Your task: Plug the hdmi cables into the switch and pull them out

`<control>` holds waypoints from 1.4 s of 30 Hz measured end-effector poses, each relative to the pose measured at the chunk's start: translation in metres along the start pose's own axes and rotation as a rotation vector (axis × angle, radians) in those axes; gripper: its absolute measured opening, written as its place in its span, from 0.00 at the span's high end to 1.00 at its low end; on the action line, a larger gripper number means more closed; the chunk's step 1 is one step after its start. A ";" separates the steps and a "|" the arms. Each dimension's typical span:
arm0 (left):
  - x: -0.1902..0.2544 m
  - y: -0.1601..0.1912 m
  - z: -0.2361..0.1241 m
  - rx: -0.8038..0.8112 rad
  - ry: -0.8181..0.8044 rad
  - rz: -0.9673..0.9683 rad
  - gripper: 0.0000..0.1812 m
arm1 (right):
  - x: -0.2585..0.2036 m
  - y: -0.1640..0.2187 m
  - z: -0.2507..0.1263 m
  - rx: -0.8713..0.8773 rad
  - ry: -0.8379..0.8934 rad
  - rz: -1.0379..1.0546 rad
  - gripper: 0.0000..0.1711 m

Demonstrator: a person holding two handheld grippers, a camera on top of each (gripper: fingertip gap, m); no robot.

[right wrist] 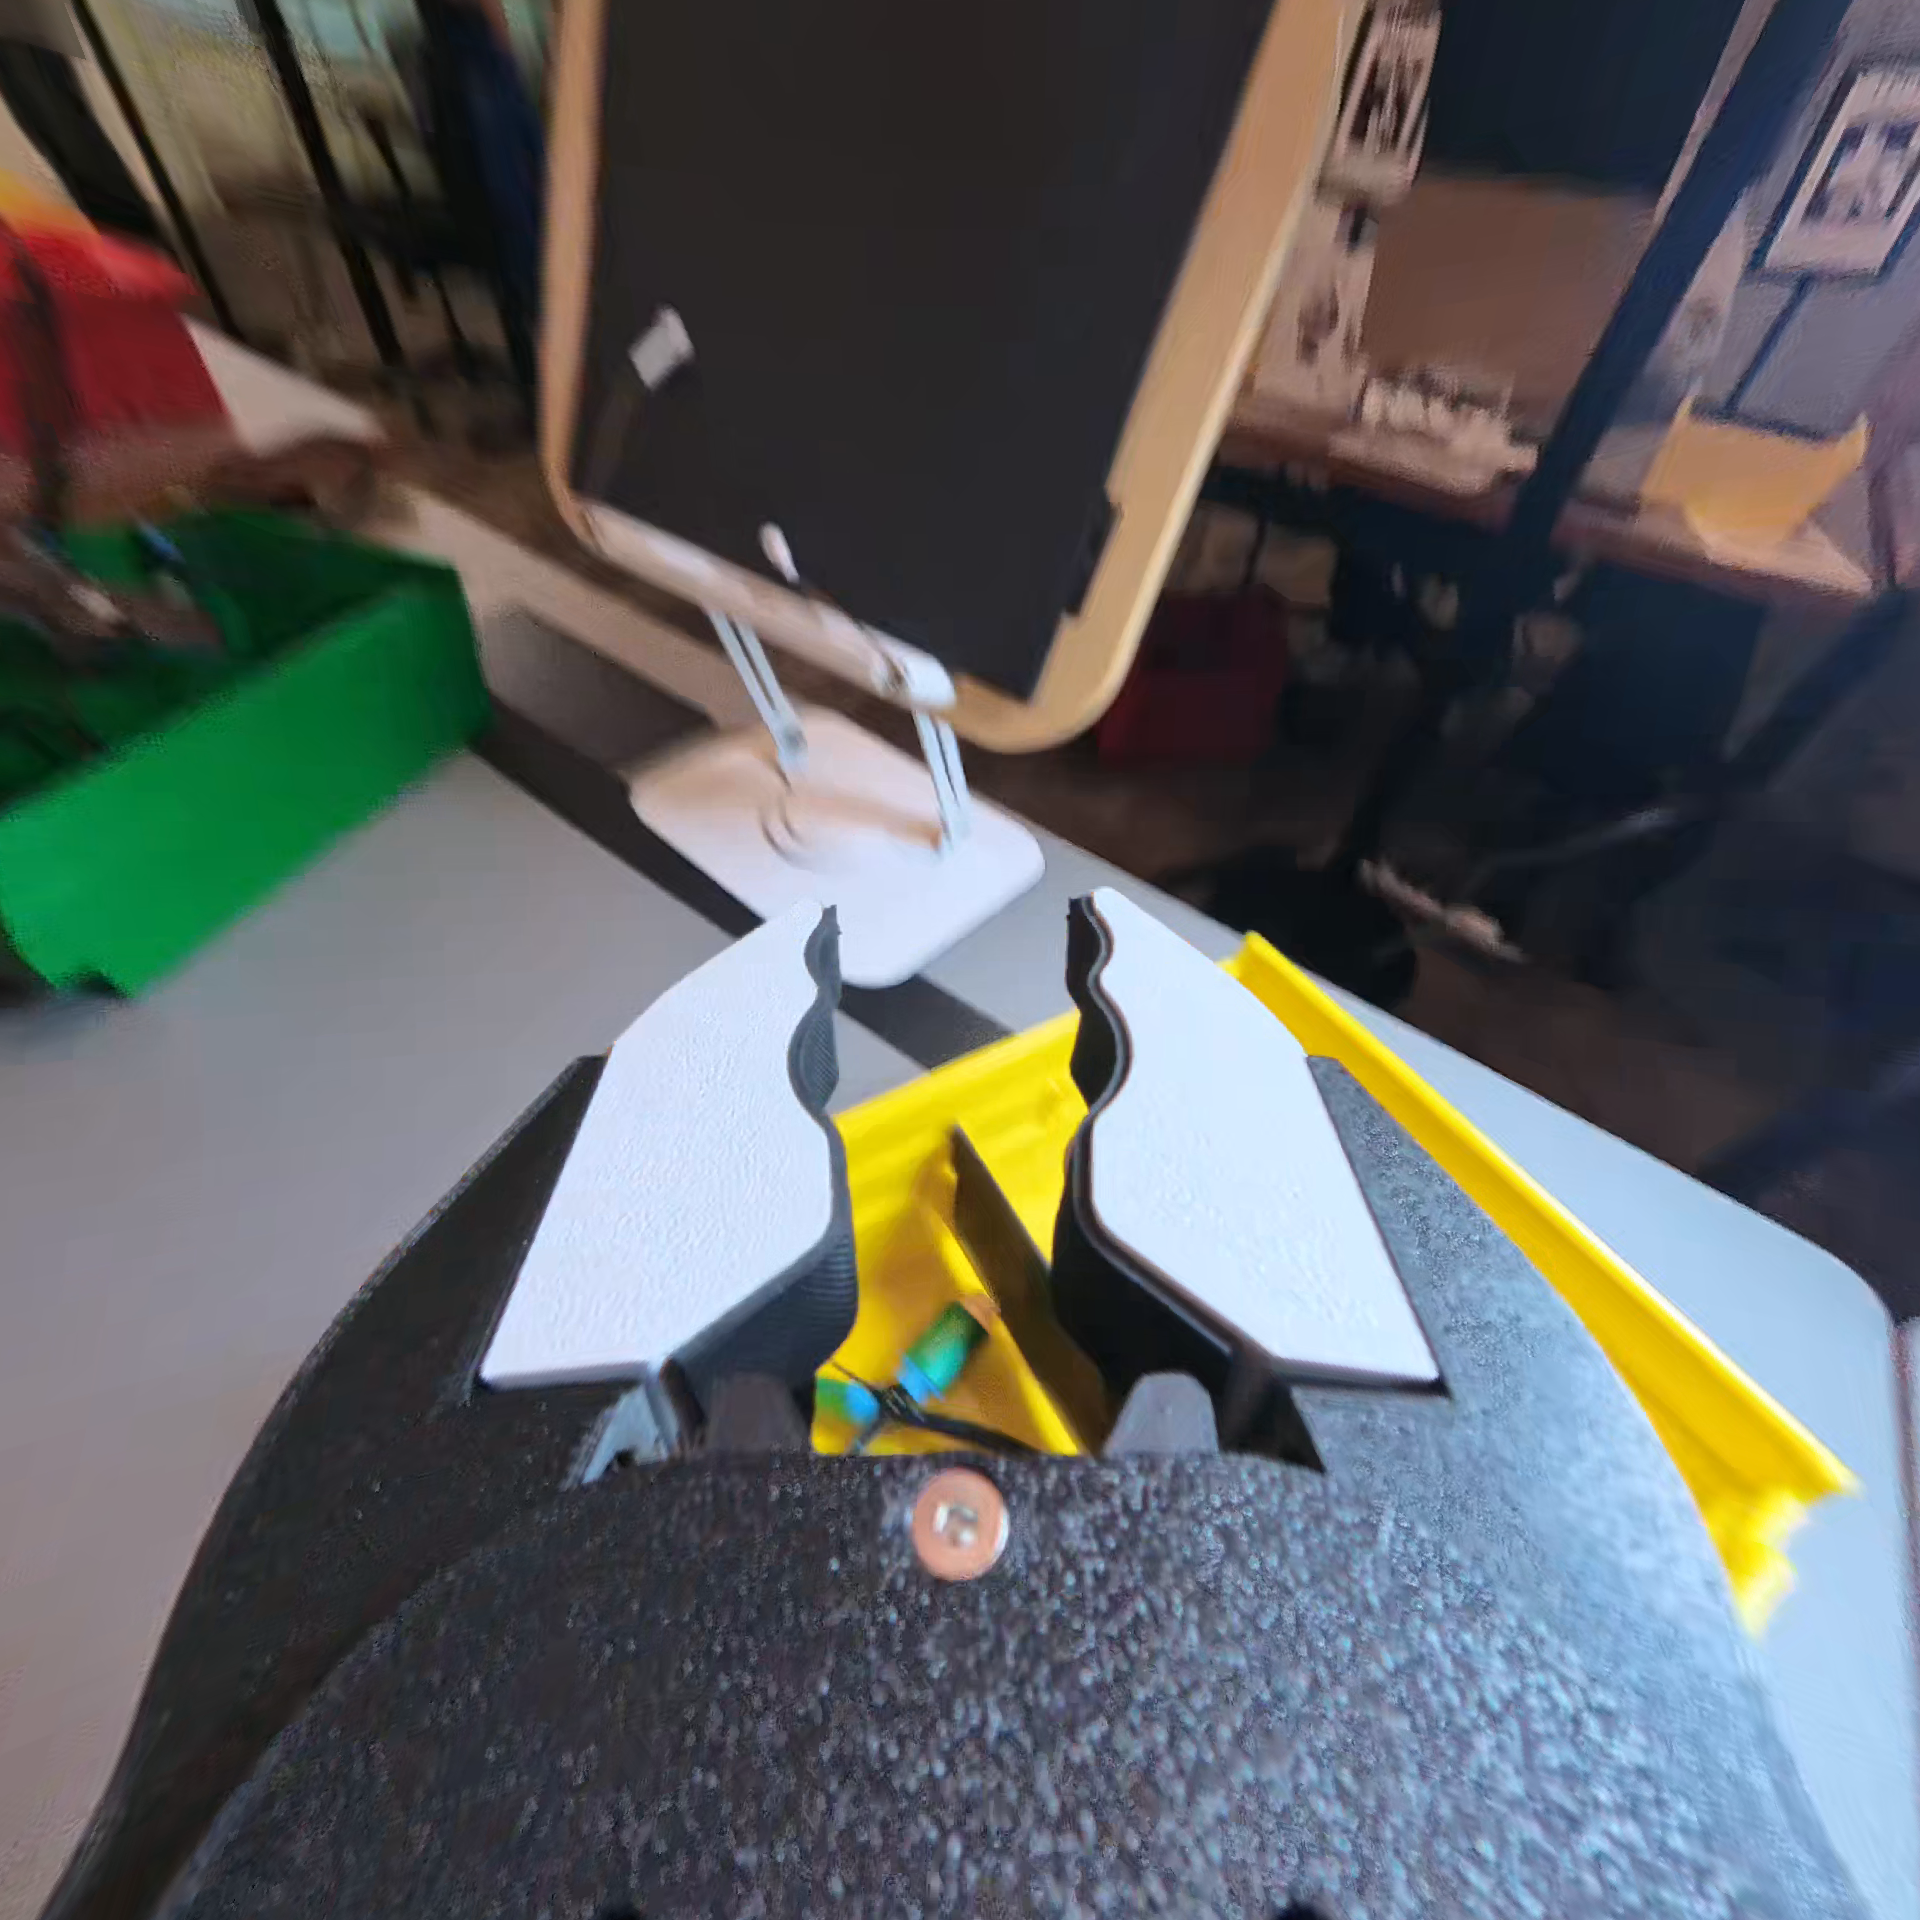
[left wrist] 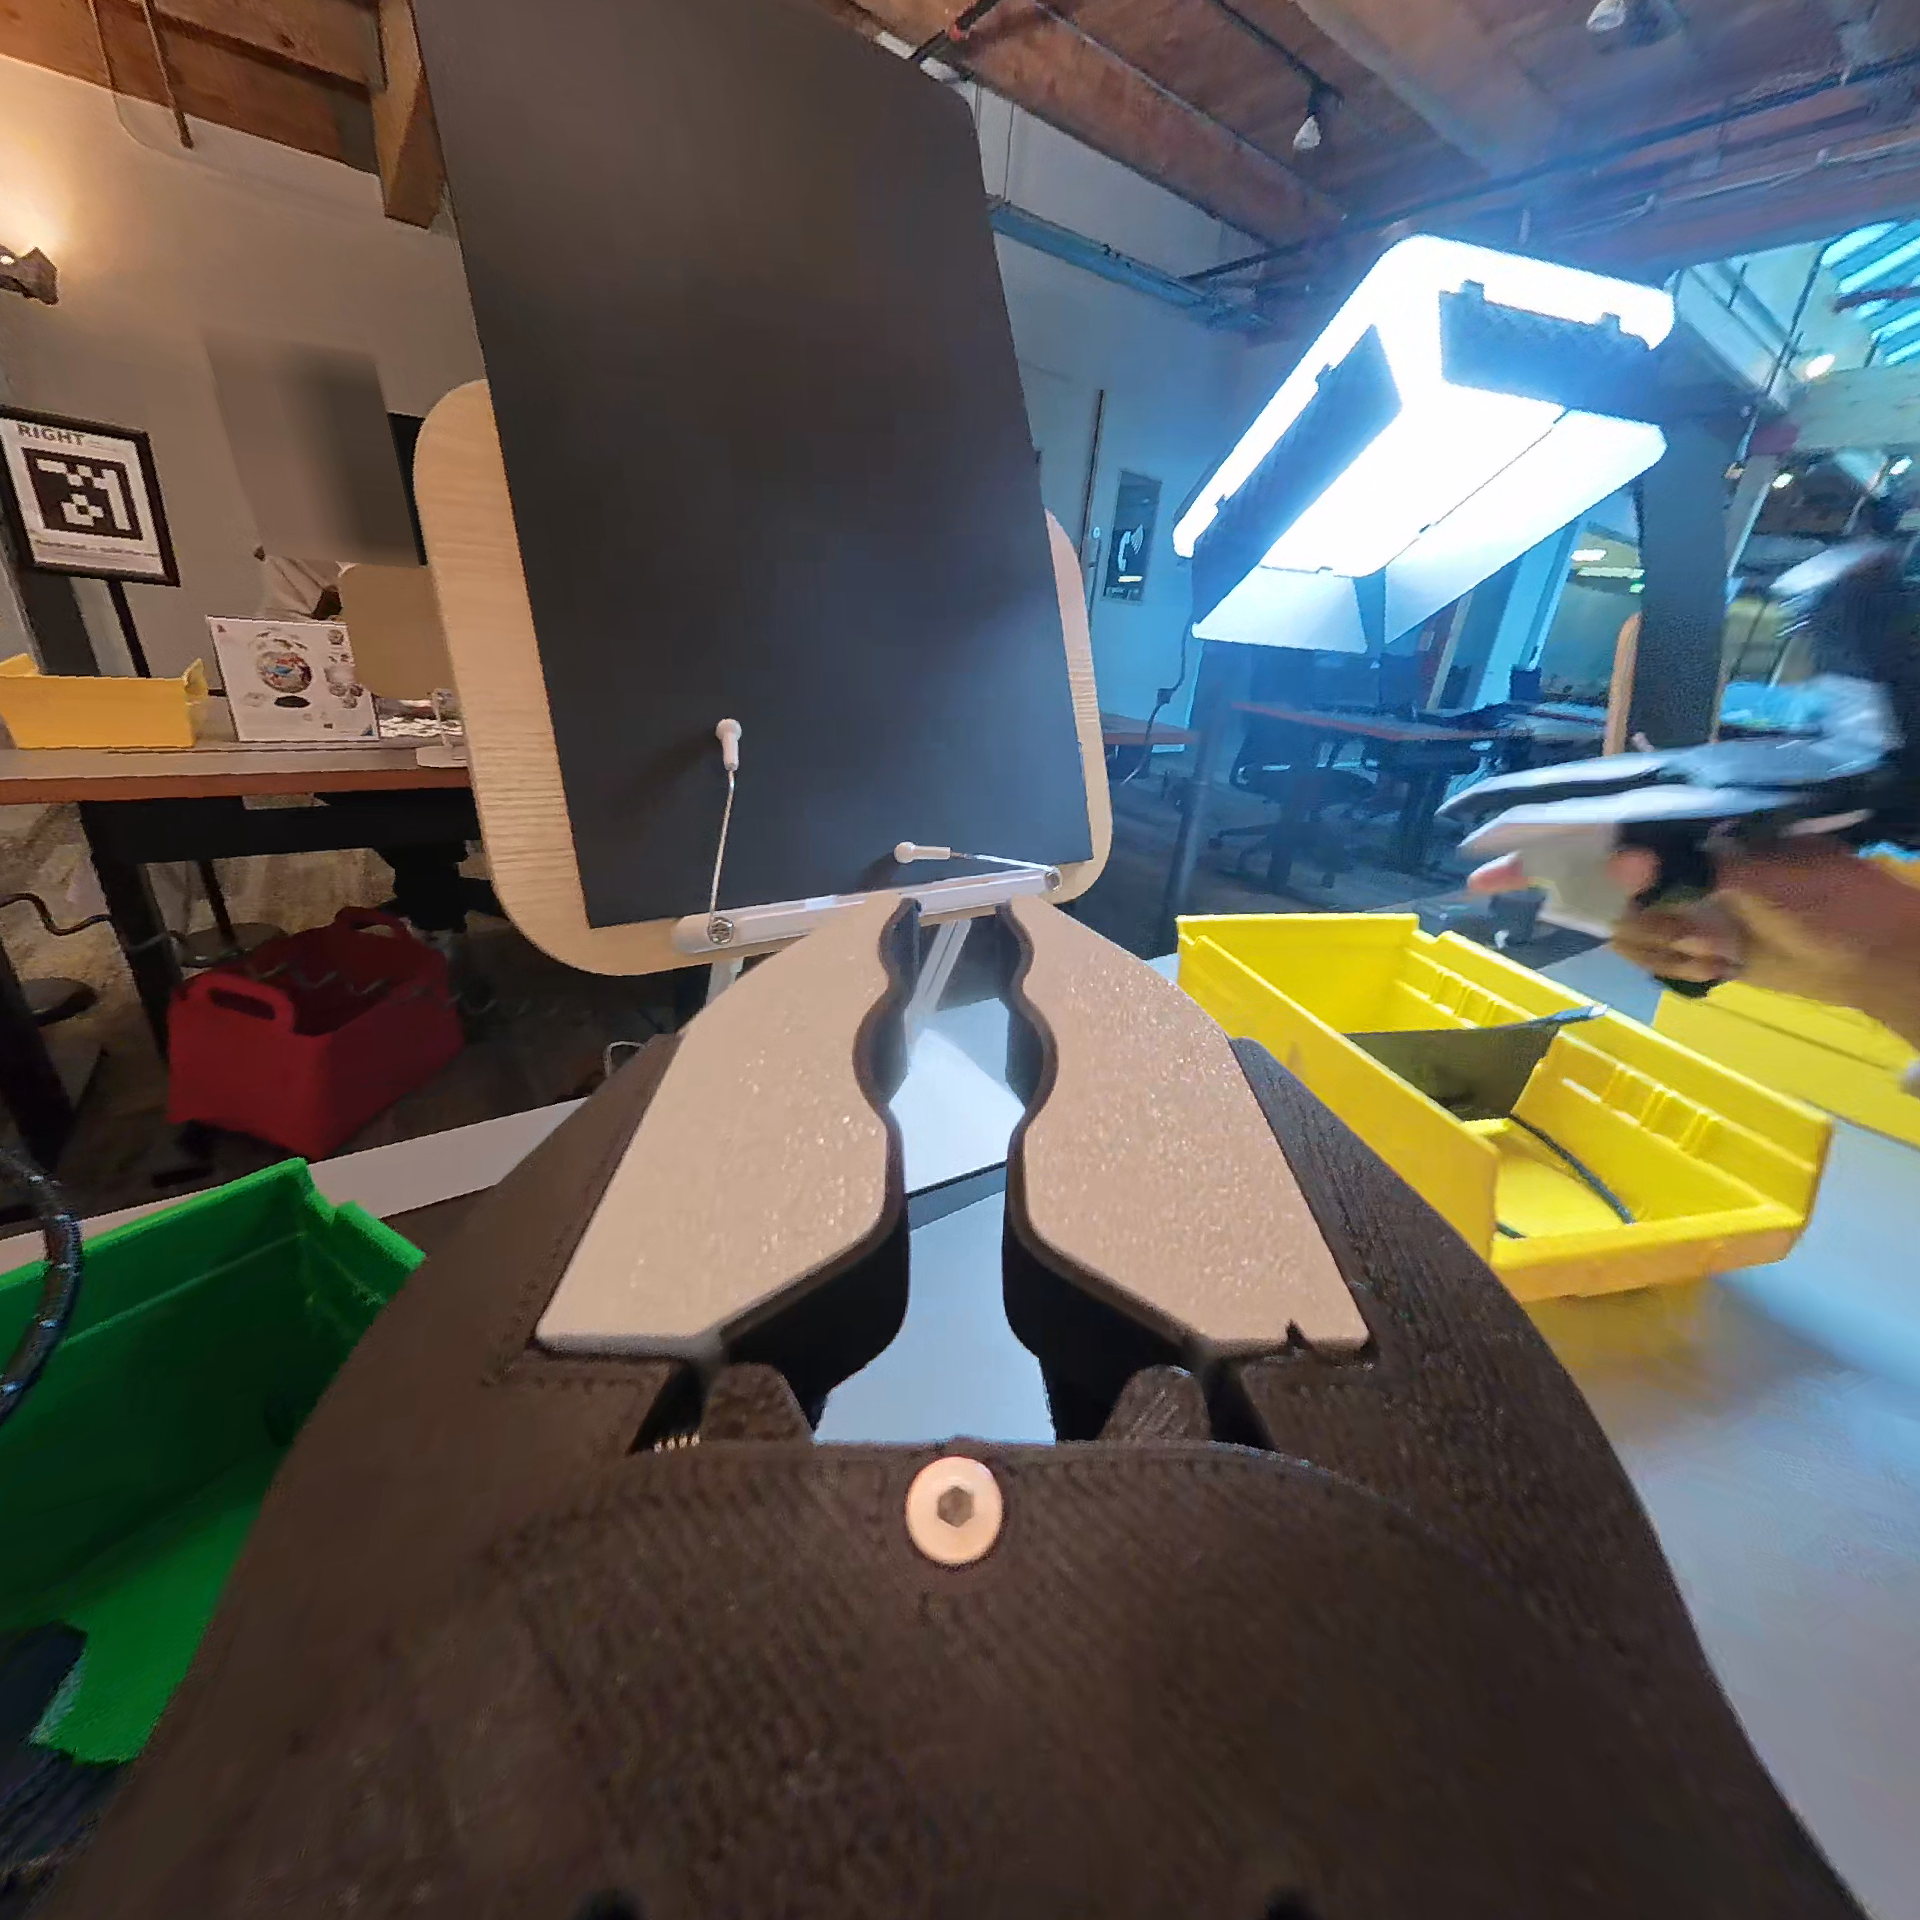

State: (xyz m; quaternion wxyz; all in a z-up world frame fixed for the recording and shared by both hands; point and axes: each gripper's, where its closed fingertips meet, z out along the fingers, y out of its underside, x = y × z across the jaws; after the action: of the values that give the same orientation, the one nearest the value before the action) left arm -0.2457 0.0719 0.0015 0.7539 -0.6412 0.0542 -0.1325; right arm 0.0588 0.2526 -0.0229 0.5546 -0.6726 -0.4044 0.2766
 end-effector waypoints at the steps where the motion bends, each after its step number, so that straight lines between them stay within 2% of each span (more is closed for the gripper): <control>1: -0.002 0.002 0.000 -0.014 -0.007 0.023 0.92 | -0.016 -0.019 -0.010 0.106 -0.015 0.024 0.76; 5: -0.013 0.008 -0.001 -0.050 -0.038 0.081 0.91 | -0.065 -0.062 -0.046 0.389 -0.006 0.053 0.82; 8: -0.020 0.010 -0.004 -0.082 -0.054 0.126 0.90 | -0.072 -0.070 -0.059 0.509 0.115 0.046 0.87; 12: -0.048 0.005 -0.017 -0.161 -0.177 0.303 0.88 | -0.062 -0.047 -0.051 0.500 0.265 0.045 0.89; 16: -0.091 -0.007 -0.046 -0.224 -0.329 0.363 0.88 | -0.071 -0.024 -0.030 0.410 0.187 0.075 0.89; 23: -0.153 0.036 -0.102 -0.586 -0.442 0.171 0.83 | -0.084 -0.017 -0.023 0.340 0.102 0.044 0.90; 27: -0.164 0.054 -0.113 -0.657 -0.459 0.066 0.82 | -0.089 -0.015 -0.021 0.320 0.070 0.045 0.91; 29: -0.175 0.065 -0.120 -0.710 -0.505 0.070 0.77 | -0.094 -0.015 -0.019 0.309 0.054 0.032 0.92; 35: -0.183 0.077 -0.118 -0.643 -0.490 -0.163 0.62 | -0.106 -0.009 -0.012 0.249 0.028 -0.035 0.92; 42: -0.177 0.099 -0.106 -0.626 -0.452 -0.307 0.58 | -0.109 -0.005 -0.009 0.221 0.012 -0.036 0.92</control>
State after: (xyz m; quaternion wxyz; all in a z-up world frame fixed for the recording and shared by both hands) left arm -0.4296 0.0327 -0.1294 0.4871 -0.8530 -0.1711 -0.0763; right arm 0.0084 0.1561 -0.0248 0.6327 -0.6015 -0.3801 0.3056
